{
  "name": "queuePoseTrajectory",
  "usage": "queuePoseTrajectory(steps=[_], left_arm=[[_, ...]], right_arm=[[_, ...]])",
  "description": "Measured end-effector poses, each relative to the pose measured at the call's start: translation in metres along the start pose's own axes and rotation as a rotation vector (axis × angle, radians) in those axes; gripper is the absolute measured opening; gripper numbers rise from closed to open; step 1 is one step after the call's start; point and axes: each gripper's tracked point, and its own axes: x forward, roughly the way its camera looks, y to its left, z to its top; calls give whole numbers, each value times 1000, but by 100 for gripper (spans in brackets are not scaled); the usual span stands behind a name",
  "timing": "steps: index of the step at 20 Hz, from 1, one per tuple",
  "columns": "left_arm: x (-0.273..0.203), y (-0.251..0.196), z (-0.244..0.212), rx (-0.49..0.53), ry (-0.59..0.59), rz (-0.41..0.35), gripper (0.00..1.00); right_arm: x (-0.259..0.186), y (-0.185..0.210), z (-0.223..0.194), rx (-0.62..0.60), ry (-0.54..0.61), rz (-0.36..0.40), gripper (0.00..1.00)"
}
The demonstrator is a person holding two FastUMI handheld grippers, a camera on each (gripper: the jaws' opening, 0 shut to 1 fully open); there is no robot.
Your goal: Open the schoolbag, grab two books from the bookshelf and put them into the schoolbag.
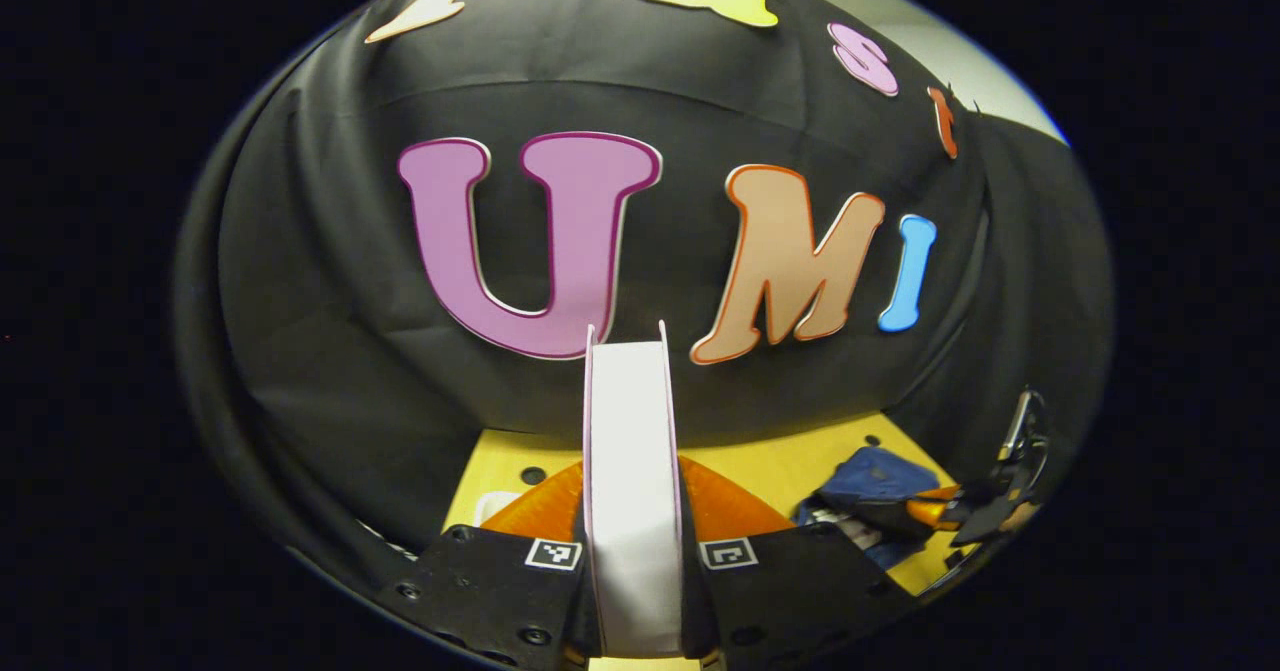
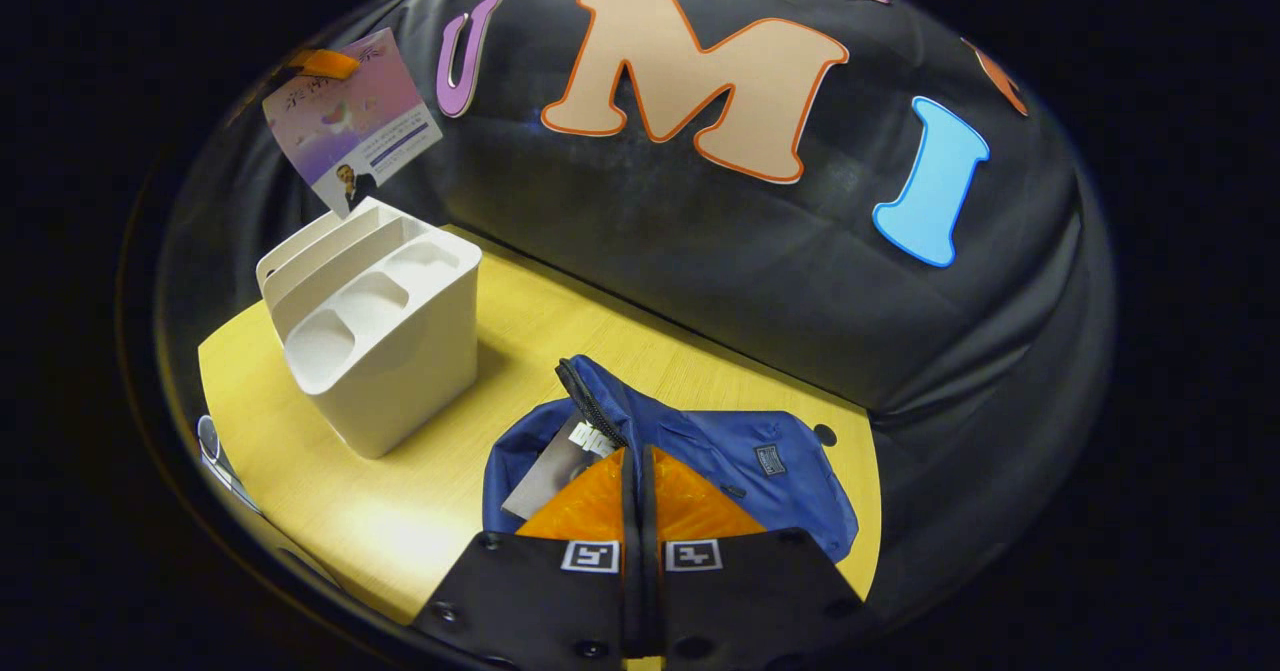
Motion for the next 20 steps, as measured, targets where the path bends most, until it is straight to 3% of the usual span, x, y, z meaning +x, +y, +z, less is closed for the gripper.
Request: queuePoseTrajectory(steps=[3,8,20], left_arm=[[6,-36,-5,-108,-11,-111,28],[14,-78,-22,-232,21,-220,29],[50,-178,-124,-381,226,-377,29]], right_arm=[[0,-4,0,16,-1,-4,3],[1,-12,5,46,-14,-13,3],[0,-23,17,97,-39,-14,3]])
